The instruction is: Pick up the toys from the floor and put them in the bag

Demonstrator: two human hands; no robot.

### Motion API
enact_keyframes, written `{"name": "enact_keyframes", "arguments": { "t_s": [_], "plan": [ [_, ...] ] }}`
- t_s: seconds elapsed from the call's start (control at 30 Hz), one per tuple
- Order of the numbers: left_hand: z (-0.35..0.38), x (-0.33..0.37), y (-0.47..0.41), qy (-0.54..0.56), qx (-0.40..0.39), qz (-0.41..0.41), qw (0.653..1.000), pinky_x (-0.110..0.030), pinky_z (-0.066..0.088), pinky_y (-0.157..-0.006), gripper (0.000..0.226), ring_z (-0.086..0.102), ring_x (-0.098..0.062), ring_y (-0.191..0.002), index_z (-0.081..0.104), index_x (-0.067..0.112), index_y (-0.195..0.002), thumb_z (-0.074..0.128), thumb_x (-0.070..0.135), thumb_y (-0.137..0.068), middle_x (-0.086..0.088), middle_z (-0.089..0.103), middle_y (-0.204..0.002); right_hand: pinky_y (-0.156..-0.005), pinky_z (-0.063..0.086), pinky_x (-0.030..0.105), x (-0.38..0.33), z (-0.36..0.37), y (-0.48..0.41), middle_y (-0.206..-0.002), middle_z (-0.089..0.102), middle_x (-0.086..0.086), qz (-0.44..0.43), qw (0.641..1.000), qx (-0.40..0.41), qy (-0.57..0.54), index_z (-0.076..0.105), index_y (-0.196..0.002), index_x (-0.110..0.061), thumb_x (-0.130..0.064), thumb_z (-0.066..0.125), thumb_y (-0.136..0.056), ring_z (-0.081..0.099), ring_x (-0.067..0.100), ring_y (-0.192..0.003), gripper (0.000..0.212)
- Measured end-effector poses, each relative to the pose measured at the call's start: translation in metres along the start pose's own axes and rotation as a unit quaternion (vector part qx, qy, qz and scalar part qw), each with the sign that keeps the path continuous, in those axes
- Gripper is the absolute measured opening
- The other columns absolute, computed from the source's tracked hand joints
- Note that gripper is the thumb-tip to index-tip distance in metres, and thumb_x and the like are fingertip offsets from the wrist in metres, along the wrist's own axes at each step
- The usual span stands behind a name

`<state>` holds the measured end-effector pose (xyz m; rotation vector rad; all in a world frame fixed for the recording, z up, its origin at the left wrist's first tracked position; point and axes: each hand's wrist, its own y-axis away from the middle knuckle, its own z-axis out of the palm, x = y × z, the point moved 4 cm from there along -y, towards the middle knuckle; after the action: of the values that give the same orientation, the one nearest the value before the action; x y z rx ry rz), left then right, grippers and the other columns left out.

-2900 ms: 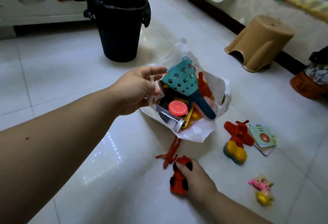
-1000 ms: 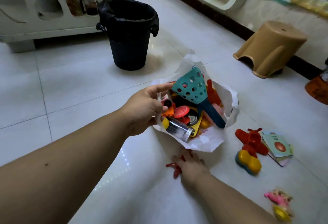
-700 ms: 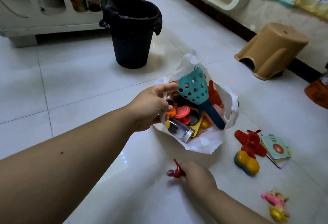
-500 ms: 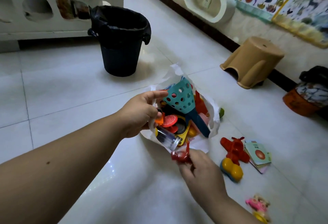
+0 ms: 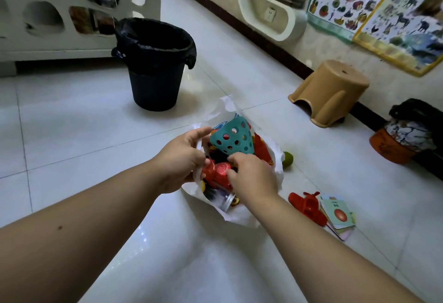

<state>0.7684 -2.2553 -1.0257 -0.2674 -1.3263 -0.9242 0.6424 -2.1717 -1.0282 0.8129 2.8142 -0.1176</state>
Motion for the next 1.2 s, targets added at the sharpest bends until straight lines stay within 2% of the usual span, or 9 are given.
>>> {"name": "enact_keyframes", "arguments": {
  "t_s": [0.17,0.3,0.4,0.53,0.6,0.77,0.87,1.1,1.2],
  "plan": [
    [0.005,0.003,0.000,-0.016,0.018,-0.005,1.000,-0.030,0.047,-0.055,0.078,0.057,-0.022,-0.093,0.032,0.029,-0.144,0.041,-0.016,-0.081,0.001,0.038,-0.145,-0.058,0.041,0.021,0.043,-0.060,0.015,-0.117,0.045,0.001,0.043,0.991,0.121,0.028,0.060,-0.117,-0.029,-0.028,0.062,-0.089,0.050,0.014,-0.084,0.029],
    [0.019,0.006,-0.001,-0.036,0.030,-0.011,0.999,-0.040,0.050,-0.071,0.081,0.056,-0.028,-0.101,0.025,0.027,-0.147,0.042,-0.016,-0.082,0.000,0.031,-0.152,-0.078,0.053,0.033,0.082,-0.065,-0.010,-0.136,0.044,0.006,0.139,0.987,0.063,0.039,0.064,-0.116,-0.029,-0.015,0.061,-0.088,0.049,0.026,-0.112,0.031],
    [0.032,0.014,-0.001,-0.058,0.037,-0.016,0.997,-0.046,0.053,-0.080,0.081,0.057,-0.025,-0.103,0.020,0.025,-0.149,0.041,-0.017,-0.082,0.000,0.029,-0.153,-0.081,0.051,0.031,0.107,-0.067,-0.040,-0.119,0.064,0.006,0.183,0.980,-0.027,-0.069,0.066,-0.112,-0.021,-0.010,0.053,-0.092,0.060,0.027,-0.103,0.026],
    [0.050,0.019,-0.002,-0.102,0.052,-0.016,0.993,-0.044,0.053,-0.077,0.080,0.056,-0.025,-0.105,0.022,0.026,-0.149,0.042,-0.016,-0.083,0.002,0.030,-0.153,-0.048,0.043,0.018,0.123,-0.093,-0.079,-0.079,0.063,0.000,0.202,0.915,-0.021,-0.348,0.067,-0.107,-0.010,0.000,0.052,-0.092,0.055,0.012,-0.061,0.023],
    [0.063,0.020,-0.002,-0.107,0.060,-0.011,0.992,-0.042,0.050,-0.081,0.076,0.057,-0.022,-0.099,0.030,0.030,-0.143,0.042,-0.017,-0.084,0.003,0.042,-0.142,-0.047,0.037,0.019,0.131,-0.105,-0.099,-0.073,0.059,-0.001,0.181,0.906,0.003,-0.382,0.068,-0.103,-0.013,-0.001,0.056,-0.090,0.048,0.009,-0.055,0.021],
    [0.104,0.026,-0.004,-0.074,0.099,0.012,0.992,-0.037,0.049,-0.072,0.065,0.059,-0.019,-0.076,0.038,0.031,-0.125,0.040,-0.019,-0.083,0.010,0.055,-0.092,-0.077,0.050,0.026,0.144,-0.124,-0.137,-0.095,0.063,0.000,0.074,0.935,-0.003,-0.348,0.064,-0.089,-0.023,-0.004,0.058,-0.089,0.059,0.014,-0.088,0.020],
    [0.131,0.023,-0.008,-0.057,0.118,0.010,0.991,-0.037,0.055,-0.068,0.076,0.064,-0.024,-0.089,0.031,0.025,-0.143,0.044,-0.018,-0.081,0.009,0.054,-0.100,-0.092,0.049,0.032,0.168,-0.133,-0.143,-0.106,0.062,0.001,0.050,0.942,0.004,-0.331,0.063,-0.093,-0.026,-0.005,0.054,-0.091,0.059,0.019,-0.101,0.023],
    [0.174,-0.024,-0.013,-0.062,0.173,0.051,0.982,-0.029,0.053,-0.059,0.082,0.061,-0.025,-0.105,0.032,0.030,-0.145,0.047,-0.016,-0.079,0.001,0.047,-0.140,-0.085,0.042,0.026,0.223,-0.115,-0.101,-0.124,0.054,-0.004,-0.042,0.940,0.009,-0.337,0.046,-0.134,-0.030,-0.028,0.063,-0.089,0.053,0.012,-0.106,0.048],
    [0.176,-0.032,-0.012,-0.061,0.206,0.073,0.974,-0.033,0.046,-0.061,0.084,0.063,-0.019,-0.086,0.031,0.032,-0.144,0.044,-0.018,-0.079,0.009,0.045,-0.140,-0.076,0.042,0.020,0.264,-0.081,-0.051,-0.120,0.052,-0.009,0.014,0.874,0.088,-0.478,0.035,-0.138,-0.035,-0.034,0.063,-0.088,0.057,0.008,-0.102,0.057]
  ]
}}
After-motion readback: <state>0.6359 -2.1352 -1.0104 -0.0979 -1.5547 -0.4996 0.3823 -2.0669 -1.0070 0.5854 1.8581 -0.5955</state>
